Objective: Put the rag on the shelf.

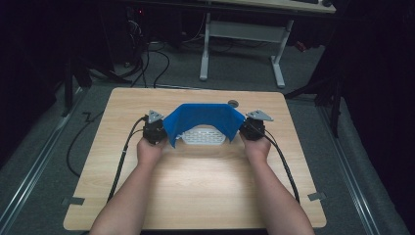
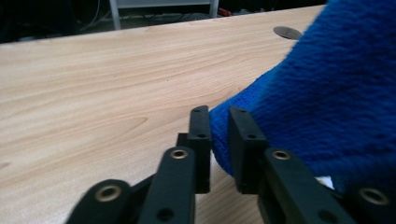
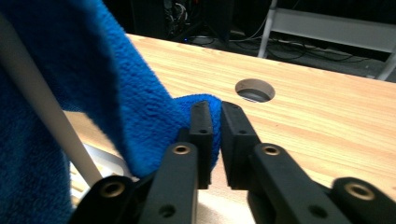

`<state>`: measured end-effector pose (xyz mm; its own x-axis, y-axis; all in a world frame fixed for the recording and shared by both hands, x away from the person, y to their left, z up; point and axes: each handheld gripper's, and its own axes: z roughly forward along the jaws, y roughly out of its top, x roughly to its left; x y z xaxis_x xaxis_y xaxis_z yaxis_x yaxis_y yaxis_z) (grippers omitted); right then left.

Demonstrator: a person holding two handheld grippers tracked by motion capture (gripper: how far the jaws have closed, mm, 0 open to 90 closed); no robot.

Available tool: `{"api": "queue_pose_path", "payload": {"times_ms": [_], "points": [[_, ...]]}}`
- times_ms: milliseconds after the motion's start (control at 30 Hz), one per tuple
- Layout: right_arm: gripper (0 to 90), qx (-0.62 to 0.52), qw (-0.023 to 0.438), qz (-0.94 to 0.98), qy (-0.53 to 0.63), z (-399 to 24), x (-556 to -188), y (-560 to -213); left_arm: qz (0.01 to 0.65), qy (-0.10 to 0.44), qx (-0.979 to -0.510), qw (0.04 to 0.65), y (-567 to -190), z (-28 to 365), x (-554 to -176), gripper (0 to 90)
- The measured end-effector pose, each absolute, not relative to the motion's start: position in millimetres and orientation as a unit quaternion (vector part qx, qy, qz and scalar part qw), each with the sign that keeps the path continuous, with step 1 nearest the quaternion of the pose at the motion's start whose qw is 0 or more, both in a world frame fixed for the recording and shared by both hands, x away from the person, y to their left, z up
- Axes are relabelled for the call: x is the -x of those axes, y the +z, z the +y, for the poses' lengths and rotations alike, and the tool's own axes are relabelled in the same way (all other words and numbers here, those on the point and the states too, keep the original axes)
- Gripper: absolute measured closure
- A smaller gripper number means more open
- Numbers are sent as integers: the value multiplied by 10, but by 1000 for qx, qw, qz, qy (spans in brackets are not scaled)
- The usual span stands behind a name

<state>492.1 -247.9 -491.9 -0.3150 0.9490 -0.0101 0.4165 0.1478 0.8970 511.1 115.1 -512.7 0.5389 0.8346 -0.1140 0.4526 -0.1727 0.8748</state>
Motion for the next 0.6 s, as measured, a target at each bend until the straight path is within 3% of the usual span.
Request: {"api": "queue_pose_path", "payload": {"times_ms": [333,600], "points": [[697,-505,315,682,425,-2545,-4907,-4856,437,224,-738,463,-5072,1161,-5087,585],[608,-506,311,680,430,-2566,-4904,-4833,447,231,-732,459,-5040,1196,-5085,526]]}}
